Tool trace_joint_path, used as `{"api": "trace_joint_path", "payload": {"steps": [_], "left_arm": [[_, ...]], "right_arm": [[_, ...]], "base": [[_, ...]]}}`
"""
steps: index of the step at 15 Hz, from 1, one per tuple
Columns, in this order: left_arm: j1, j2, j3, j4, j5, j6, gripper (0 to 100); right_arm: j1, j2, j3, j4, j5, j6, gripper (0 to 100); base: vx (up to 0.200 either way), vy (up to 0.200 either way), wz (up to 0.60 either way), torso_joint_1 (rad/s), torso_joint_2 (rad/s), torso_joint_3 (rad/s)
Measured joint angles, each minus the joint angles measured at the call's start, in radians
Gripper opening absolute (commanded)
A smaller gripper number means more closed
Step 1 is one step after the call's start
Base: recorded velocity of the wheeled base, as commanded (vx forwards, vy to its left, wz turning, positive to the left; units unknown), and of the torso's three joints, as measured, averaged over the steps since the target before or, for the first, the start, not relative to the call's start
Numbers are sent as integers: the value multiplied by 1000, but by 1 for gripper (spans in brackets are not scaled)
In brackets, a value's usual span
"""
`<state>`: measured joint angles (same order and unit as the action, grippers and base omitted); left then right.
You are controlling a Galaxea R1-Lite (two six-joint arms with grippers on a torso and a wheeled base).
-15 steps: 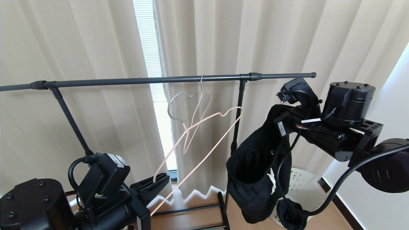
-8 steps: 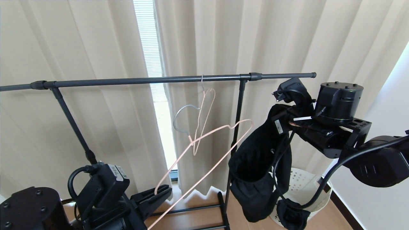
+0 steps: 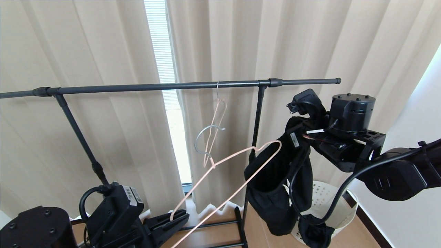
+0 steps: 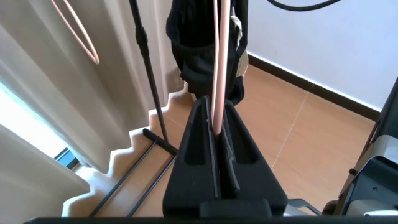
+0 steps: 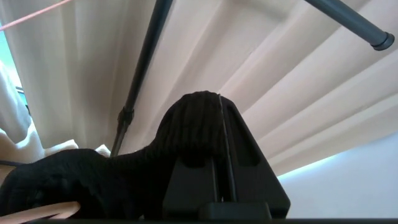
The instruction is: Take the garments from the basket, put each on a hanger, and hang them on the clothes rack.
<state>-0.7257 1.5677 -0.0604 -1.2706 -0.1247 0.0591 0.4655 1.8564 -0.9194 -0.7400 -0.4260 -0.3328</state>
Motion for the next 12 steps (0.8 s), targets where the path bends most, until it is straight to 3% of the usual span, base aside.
{"api": "trace_joint_path", "payload": {"steps": [12], "left_arm": [[-25,67,-40,-7,9,-35,0]], "right_arm": [[119,0,24,-1,-69,39,0]], "base": [[0,0,0,0,0,0]]}}
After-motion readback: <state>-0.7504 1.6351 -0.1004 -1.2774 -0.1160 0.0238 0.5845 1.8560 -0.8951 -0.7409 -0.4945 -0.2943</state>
